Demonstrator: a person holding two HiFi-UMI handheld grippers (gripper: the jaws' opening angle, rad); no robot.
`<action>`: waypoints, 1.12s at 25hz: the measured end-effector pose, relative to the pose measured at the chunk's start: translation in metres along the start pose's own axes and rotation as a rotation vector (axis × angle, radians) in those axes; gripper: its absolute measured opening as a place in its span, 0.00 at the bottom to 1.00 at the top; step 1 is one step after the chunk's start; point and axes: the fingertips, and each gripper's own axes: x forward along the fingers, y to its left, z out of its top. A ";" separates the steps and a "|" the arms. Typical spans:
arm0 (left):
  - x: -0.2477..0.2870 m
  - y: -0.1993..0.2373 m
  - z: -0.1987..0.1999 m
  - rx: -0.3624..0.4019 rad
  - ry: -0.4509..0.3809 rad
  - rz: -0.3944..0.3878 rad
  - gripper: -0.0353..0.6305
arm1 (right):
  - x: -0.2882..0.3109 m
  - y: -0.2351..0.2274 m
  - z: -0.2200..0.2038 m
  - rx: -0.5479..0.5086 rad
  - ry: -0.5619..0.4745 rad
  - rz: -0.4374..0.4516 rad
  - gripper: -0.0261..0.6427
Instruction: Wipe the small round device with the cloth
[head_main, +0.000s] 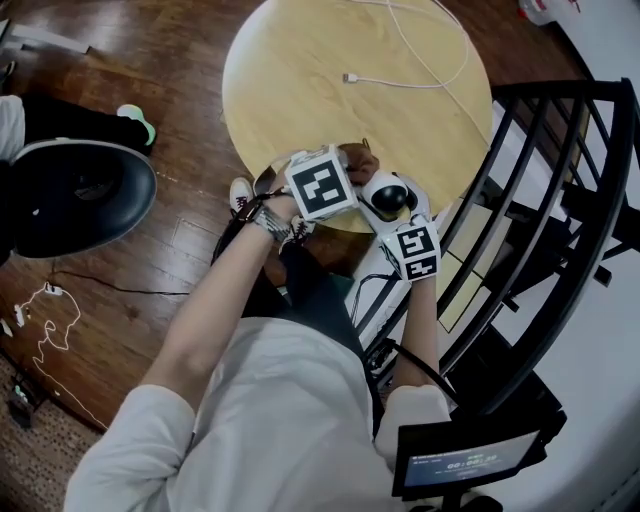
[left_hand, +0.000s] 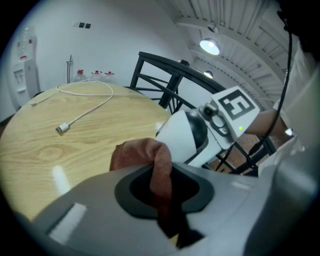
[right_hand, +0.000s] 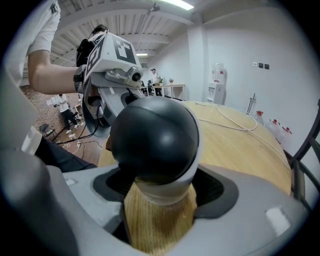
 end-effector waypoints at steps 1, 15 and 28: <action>-0.003 -0.001 0.003 0.000 -0.018 0.000 0.15 | 0.000 -0.001 -0.001 -0.001 0.000 -0.003 0.58; -0.038 -0.047 0.032 0.158 -0.074 -0.031 0.15 | 0.000 -0.004 -0.004 0.017 0.001 0.000 0.58; 0.015 -0.021 -0.009 0.260 0.171 0.043 0.15 | 0.001 -0.006 -0.002 0.022 0.018 0.007 0.58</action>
